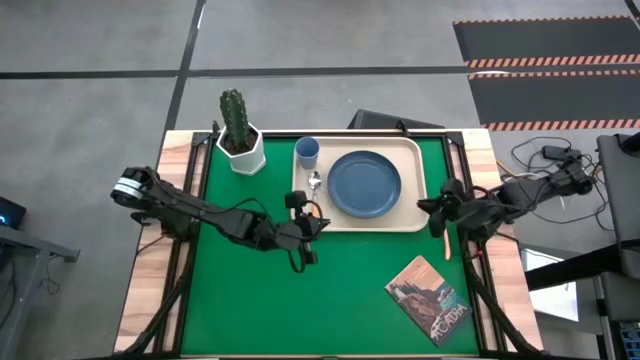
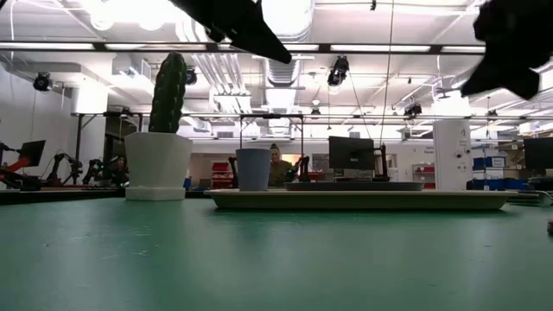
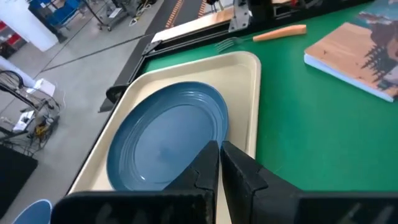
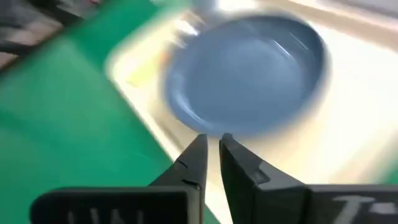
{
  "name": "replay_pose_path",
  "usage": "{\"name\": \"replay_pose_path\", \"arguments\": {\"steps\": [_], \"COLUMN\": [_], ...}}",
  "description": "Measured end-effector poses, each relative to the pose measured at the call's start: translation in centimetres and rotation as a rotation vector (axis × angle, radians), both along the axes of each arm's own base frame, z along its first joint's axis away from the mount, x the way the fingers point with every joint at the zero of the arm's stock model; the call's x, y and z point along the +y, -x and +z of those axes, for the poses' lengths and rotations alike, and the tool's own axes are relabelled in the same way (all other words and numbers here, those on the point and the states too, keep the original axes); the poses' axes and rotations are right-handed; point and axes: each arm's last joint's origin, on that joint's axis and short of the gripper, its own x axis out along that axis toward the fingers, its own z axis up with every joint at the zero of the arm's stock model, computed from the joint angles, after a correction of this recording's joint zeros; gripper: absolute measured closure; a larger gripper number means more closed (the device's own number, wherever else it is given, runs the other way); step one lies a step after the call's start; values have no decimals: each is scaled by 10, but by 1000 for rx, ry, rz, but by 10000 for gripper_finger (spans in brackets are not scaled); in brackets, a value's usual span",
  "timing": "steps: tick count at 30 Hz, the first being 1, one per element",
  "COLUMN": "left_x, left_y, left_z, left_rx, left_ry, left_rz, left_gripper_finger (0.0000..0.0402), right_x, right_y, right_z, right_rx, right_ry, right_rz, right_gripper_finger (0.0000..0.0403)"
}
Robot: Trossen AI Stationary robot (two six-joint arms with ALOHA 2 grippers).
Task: Pick and place plate/cup/fork/spoon on tray
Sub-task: Put the orange fork on the white serving tray to the right of the blue plate
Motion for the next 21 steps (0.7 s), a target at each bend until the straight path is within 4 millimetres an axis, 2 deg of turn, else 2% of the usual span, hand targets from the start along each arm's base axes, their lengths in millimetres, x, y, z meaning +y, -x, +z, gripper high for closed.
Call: {"name": "replay_pose_path", "arguments": {"steps": [5, 12, 16, 21], "left_x": [0, 0, 3, 8], "left_y": [0, 4, 15, 37], "left_z": [-2, -4, 9, 38], "left_rx": [21, 48, 24, -76], "left_ry": [-25, -67, -97, -71], "left_rz": [-11, -34, -54, -53], "left_gripper_finger": [402, 402, 402, 402], "right_x": [-6, -15, -23, -37], "right_y": [0, -9, -16, -22], "right_z": [-7, -25, -31, -37], "right_rx": [310, 610, 679, 755], "right_ry": [-89, -239, -272, -280], "right_rz": [-224, -337, -371, -417], "right_gripper_finger": [392, 394, 394, 394]}}
